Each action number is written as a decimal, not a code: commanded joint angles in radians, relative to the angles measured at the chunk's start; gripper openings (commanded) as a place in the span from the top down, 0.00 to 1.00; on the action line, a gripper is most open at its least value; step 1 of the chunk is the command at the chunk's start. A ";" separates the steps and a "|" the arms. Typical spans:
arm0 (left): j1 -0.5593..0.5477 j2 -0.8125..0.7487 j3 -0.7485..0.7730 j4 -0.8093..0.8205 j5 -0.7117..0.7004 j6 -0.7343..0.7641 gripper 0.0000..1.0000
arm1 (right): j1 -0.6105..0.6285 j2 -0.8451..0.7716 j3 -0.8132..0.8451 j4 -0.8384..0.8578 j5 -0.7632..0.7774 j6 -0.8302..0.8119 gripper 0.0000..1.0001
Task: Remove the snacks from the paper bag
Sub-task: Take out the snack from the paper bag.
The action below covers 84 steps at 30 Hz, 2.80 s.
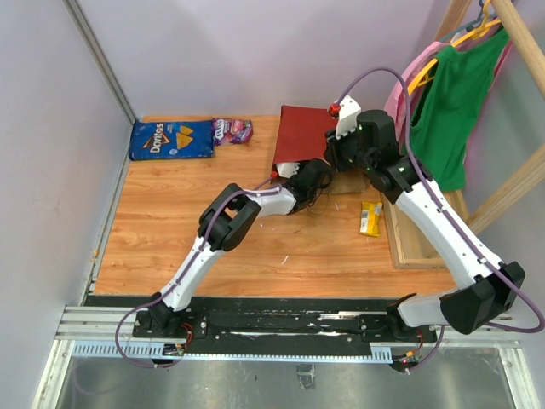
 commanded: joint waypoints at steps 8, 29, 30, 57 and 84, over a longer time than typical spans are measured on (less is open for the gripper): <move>0.012 0.038 0.025 -0.091 -0.015 0.003 0.39 | -0.009 -0.040 -0.010 0.016 0.017 0.006 0.72; 0.039 0.091 0.172 -0.303 -0.020 -0.058 0.42 | -0.009 -0.043 -0.014 0.021 0.020 0.013 0.72; 0.042 0.103 0.184 -0.307 -0.017 -0.056 0.42 | -0.009 -0.043 -0.016 0.021 0.021 0.012 0.72; 0.081 0.020 0.003 -0.013 0.027 0.115 0.99 | -0.009 -0.045 -0.028 0.039 0.014 0.014 0.72; 0.003 -0.353 -0.542 0.316 0.118 0.165 0.99 | -0.009 -0.041 -0.047 0.089 0.049 0.090 0.75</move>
